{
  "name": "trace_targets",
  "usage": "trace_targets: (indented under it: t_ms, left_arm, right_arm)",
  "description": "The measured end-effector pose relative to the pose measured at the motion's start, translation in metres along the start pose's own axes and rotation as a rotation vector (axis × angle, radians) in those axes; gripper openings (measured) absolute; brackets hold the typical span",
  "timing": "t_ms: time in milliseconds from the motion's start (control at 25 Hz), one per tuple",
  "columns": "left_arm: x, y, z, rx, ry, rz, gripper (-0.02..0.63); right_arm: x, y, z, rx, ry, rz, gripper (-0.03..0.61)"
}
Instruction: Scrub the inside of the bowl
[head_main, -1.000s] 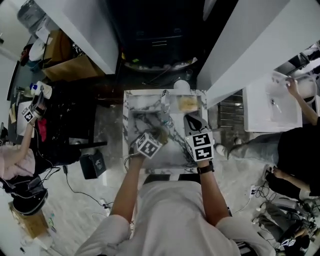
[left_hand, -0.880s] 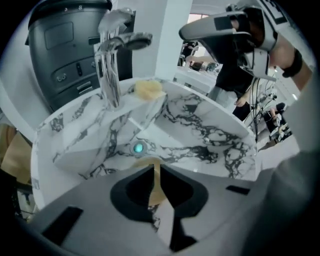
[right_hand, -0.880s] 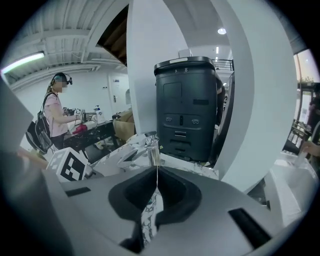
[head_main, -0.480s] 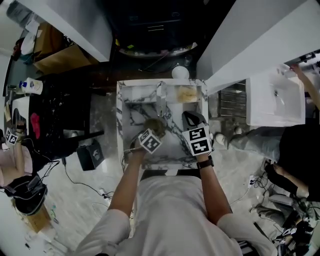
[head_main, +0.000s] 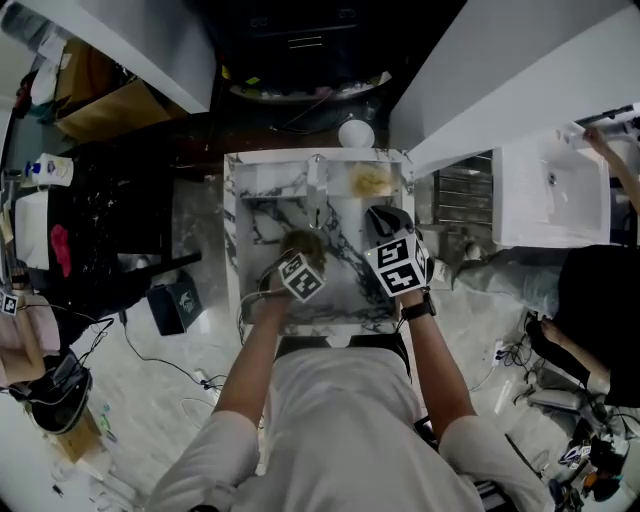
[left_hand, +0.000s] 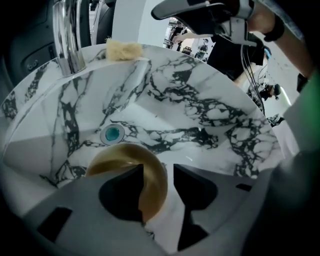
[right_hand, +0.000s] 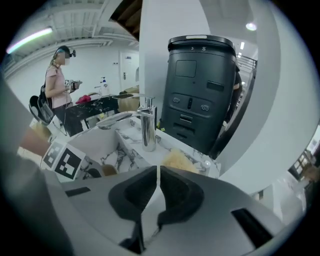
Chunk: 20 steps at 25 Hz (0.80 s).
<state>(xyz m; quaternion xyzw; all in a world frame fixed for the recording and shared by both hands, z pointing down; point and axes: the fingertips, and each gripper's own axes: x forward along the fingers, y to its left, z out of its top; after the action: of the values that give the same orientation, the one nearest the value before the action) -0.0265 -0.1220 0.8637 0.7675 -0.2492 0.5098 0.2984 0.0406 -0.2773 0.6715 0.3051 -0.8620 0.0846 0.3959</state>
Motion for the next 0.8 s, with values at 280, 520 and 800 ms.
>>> trace_targets:
  t_ms: [280,520,800]
  left_arm:
    - [0.008,-0.001,-0.003,0.003,-0.001,-0.028,0.120]
    - [0.010,-0.006,-0.002,-0.003,-0.011,-0.055,0.082]
    - [0.012,-0.005,-0.003,-0.037,-0.013,-0.074,0.070]
  right_arm:
    - [0.033,-0.019,0.008,-0.352,0.053,0.021,0.011]
    - [0.064,-0.035,-0.001,-0.523,0.161,0.062,0.230]
    - [0.088,-0.038,-0.011,-0.728,0.243,0.141,0.229]
